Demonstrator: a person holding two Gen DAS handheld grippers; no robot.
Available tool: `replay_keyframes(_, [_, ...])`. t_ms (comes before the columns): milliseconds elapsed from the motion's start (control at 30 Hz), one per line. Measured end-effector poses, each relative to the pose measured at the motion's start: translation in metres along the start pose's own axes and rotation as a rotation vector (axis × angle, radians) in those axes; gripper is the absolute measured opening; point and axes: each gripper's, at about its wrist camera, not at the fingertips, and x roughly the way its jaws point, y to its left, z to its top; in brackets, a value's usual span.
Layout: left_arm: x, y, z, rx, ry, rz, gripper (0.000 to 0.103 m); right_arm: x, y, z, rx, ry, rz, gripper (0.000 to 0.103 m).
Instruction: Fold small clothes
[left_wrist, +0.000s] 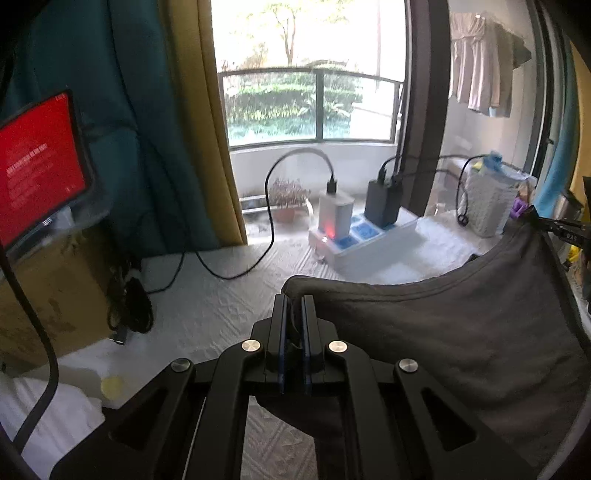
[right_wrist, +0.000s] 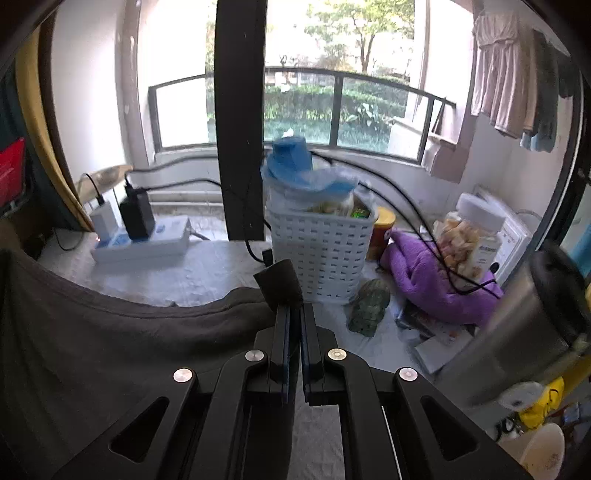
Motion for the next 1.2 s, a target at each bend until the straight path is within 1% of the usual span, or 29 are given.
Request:
replay_keyframes(267, [0.032, 0.008, -0.012, -0.010, 0.055, 0.019, 0.006, 0.037, 0.003, -0.007, -0.016, 0.074, -0.007, 0.005])
replay_keyframes(367, [0.051, 0.007, -0.018, 0.018, 0.159, 0.027, 0.007, 0.048, 0.003, -0.009, -0.019, 0.105, -0.021, 0.005])
replay_keyframes(433, [0.054, 0.011, -0.023, -0.003, 0.185, 0.034, 0.007, 0.050, 0.007, -0.010, -0.039, 0.112, -0.032, 0.005])
replay_keyframes(467, [0.051, 0.013, -0.024, -0.022, 0.188, 0.028, 0.010, 0.047, 0.010, -0.010, -0.052, 0.108, -0.030, 0.005])
replay_keyframes(533, [0.044, 0.016, -0.025, -0.040, 0.181, 0.038, 0.025, 0.041, 0.013, -0.009, -0.075, 0.093, -0.034, 0.006])
replay_keyframes(567, [0.040, 0.018, -0.025, -0.050, 0.173, 0.044, 0.043, 0.037, 0.014, -0.009, -0.081, 0.087, -0.037, 0.006])
replay_keyframes(600, [0.033, 0.021, -0.024, -0.066, 0.160, 0.046, 0.053, 0.032, 0.013, -0.008, -0.082, 0.083, -0.041, 0.007])
replay_keyframes(633, [0.027, 0.022, -0.024, -0.073, 0.147, 0.046, 0.054, 0.028, 0.013, -0.007, -0.085, 0.078, -0.045, 0.011])
replay_keyframes(700, [0.010, 0.021, -0.024, -0.067, 0.123, 0.050, 0.056, 0.018, 0.010, -0.007, -0.080, 0.067, -0.059, 0.044])
replay_keyframes(733, [0.006, 0.020, -0.024, -0.063, 0.116, 0.051, 0.058, 0.011, 0.009, -0.008, -0.074, 0.056, -0.056, 0.079])
replay_keyframes(767, [0.000, 0.019, -0.024, -0.059, 0.107, 0.050, 0.063, 0.004, 0.008, -0.009, -0.071, 0.047, -0.052, 0.087])
replay_keyframes(800, [-0.009, 0.016, -0.026, -0.055, 0.095, 0.044, 0.065, -0.002, 0.009, -0.010, -0.074, 0.046, -0.049, 0.087])
replay_keyframes(967, [-0.043, 0.004, -0.044, -0.049, 0.066, 0.015, 0.066, -0.038, 0.017, -0.026, -0.090, 0.032, -0.062, 0.087])
replay_keyframes(1200, [-0.068, -0.014, -0.082, -0.061, 0.082, -0.034, 0.067, -0.078, 0.016, -0.069, -0.059, 0.048, -0.087, 0.087])
